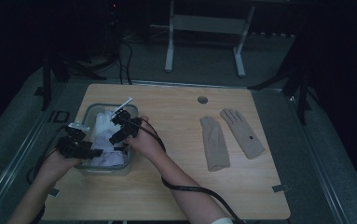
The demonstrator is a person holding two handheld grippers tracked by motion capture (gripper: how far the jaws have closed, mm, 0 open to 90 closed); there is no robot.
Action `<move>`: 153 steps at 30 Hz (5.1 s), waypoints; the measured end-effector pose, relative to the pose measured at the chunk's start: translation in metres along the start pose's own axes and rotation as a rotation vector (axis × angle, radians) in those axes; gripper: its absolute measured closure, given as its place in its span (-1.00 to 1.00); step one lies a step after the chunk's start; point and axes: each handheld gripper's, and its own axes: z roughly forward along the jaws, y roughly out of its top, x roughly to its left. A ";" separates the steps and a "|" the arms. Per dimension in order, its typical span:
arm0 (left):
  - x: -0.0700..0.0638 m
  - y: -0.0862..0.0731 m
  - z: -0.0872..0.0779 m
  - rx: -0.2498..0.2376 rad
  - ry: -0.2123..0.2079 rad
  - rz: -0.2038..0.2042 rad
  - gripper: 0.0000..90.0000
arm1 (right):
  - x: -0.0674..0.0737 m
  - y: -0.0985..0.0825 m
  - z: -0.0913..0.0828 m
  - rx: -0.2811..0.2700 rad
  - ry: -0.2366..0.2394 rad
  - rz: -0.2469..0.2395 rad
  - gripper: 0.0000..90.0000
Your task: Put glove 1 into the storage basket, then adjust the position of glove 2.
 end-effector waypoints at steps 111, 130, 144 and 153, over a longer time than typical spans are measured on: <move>-0.174 -0.016 0.121 -0.457 -0.201 0.289 -0.84 | -0.212 -0.257 -0.121 -0.262 -0.325 0.133 0.07; -0.169 -0.019 0.122 -0.465 -0.234 0.268 -0.84 | -0.215 -0.256 -0.088 -0.254 -0.340 0.215 0.49; -0.169 -0.019 0.118 -0.480 -0.229 0.259 -0.84 | -0.158 -0.223 -0.102 -0.368 -0.276 0.345 0.77; -0.168 -0.025 0.113 -0.502 -0.242 0.250 -0.84 | -0.120 -0.205 -0.110 -0.404 -0.315 0.311 0.76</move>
